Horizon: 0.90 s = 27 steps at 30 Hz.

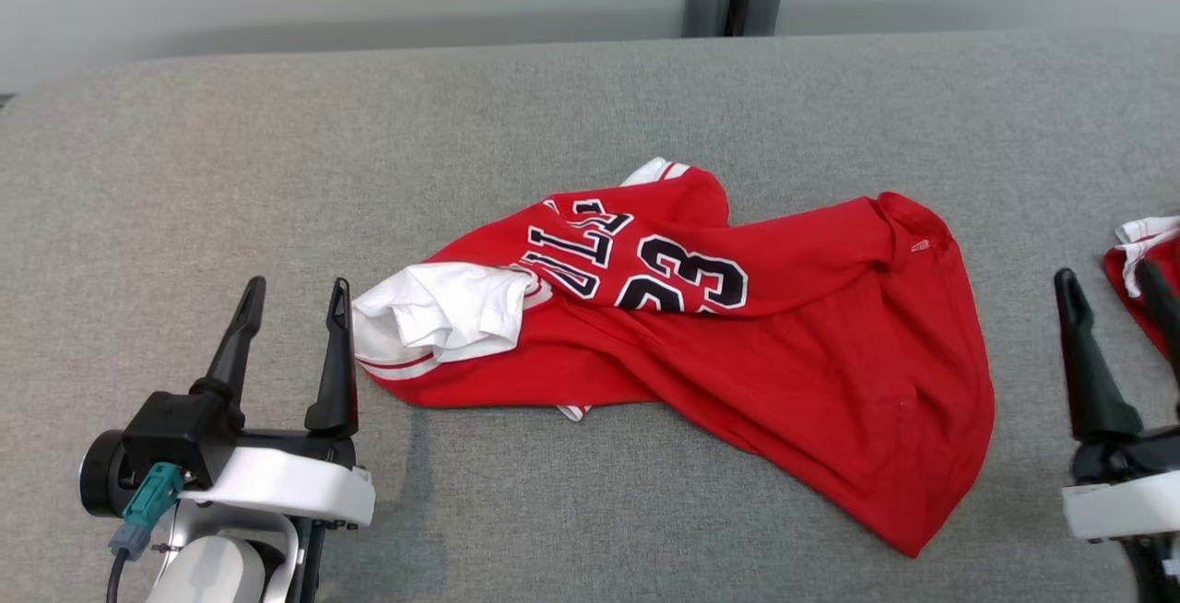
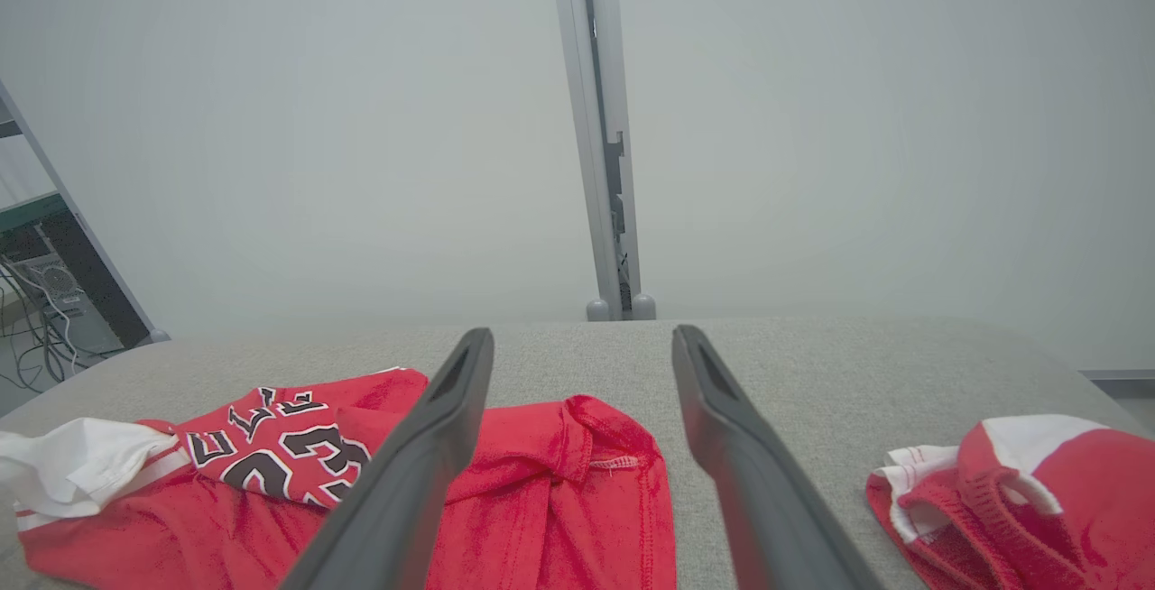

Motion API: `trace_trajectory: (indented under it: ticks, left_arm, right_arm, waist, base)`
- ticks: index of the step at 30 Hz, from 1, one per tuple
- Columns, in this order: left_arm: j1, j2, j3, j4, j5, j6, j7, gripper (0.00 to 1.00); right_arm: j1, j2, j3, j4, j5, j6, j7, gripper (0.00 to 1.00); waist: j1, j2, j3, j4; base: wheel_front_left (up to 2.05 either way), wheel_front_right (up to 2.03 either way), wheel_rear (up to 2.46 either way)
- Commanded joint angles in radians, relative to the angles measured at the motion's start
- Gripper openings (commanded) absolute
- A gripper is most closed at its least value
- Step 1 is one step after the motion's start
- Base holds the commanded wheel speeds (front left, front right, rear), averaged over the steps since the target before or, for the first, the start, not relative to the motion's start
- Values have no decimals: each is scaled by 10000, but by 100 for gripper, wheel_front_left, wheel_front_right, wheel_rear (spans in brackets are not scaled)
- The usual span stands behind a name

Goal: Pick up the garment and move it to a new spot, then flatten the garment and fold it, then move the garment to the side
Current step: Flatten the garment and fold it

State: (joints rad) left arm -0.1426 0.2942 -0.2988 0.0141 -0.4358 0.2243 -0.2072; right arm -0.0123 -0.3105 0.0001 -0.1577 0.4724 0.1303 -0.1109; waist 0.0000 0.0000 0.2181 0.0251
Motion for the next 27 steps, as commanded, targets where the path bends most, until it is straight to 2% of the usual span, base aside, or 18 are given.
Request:
trace_trajectory:
  ticks: [1,5,9,17,27]
  left_arm:
    - [152,31,12,56,-64,21,-22,100]
    - [357,46,-67,86,-78,36,2,100]
    - [583,63,-146,86,-88,35,-55,100]
    - [1076,4,-334,275,-182,-45,-102,100]
    - [1174,33,-430,347,-229,-1,-57,100]
  right_arm:
    - [-77,260,-32,-54,-305,6,-93,100]
    - [9,1083,130,-11,-1107,6,22,100]
    - [182,1559,156,321,-1562,6,49,100]
    - [489,1784,244,1202,-1798,6,-71,100]
    - [697,1897,268,1498,-1790,6,21,100]
  waist:
    - [0,0,-193,42]
    - [0,0,-514,63]
    - [0,0,-783,57]
    - [0,0,-1437,66]
    - [0,0,-1796,50]
  base:
    - [0,0,0]
    - [0,0,0]
    - [0,0,0]
    - [0,0,0]
    - [0,0,0]
